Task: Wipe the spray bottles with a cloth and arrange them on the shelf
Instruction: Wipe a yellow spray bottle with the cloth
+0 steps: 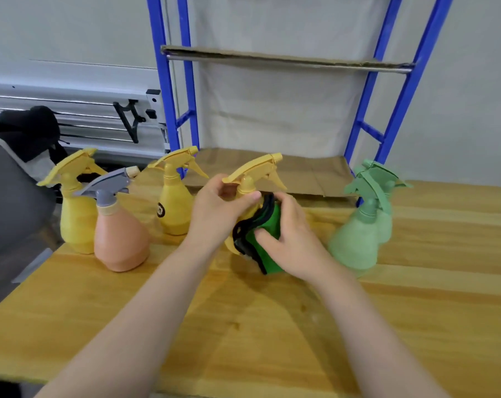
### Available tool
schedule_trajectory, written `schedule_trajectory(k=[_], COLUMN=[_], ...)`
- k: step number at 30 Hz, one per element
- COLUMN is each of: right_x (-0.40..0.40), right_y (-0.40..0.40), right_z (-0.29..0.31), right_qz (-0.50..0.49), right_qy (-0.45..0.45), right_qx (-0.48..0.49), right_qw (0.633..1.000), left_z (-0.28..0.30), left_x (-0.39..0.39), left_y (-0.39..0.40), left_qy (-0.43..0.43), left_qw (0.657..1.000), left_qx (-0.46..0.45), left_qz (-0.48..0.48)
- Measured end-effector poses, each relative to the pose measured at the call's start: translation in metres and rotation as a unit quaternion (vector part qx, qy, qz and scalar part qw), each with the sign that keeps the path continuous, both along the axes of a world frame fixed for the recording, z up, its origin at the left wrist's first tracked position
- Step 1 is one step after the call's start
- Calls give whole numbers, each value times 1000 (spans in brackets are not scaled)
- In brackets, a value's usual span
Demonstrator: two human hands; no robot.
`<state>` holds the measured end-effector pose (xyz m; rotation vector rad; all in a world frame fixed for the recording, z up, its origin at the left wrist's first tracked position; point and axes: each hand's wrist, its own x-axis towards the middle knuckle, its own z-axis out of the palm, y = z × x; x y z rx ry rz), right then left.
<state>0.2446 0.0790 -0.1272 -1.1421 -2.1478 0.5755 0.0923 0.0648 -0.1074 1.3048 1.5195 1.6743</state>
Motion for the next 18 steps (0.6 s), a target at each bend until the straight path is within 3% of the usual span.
schedule_trajectory(k=[5,11,14,18], right_x=[-11,-17,-22,-28], right_y=[28,34,31,26], right_z=[-6,-32,-36,-40], right_qz=[-42,-199,-131,-45], right_qy=[53,124,133,149], right_qx=[18,42,98,90], right_qw=[998,971,977,984], left_z=[-6,-26,-26,-26], left_x=[7,-1,2,3], left_y=[18,21,17,16], left_qy=[21,-6,-32,-71], left_qw=[999,997,997,995], left_qx=[10,9,32,42], left_qz=[34,73,62,51])
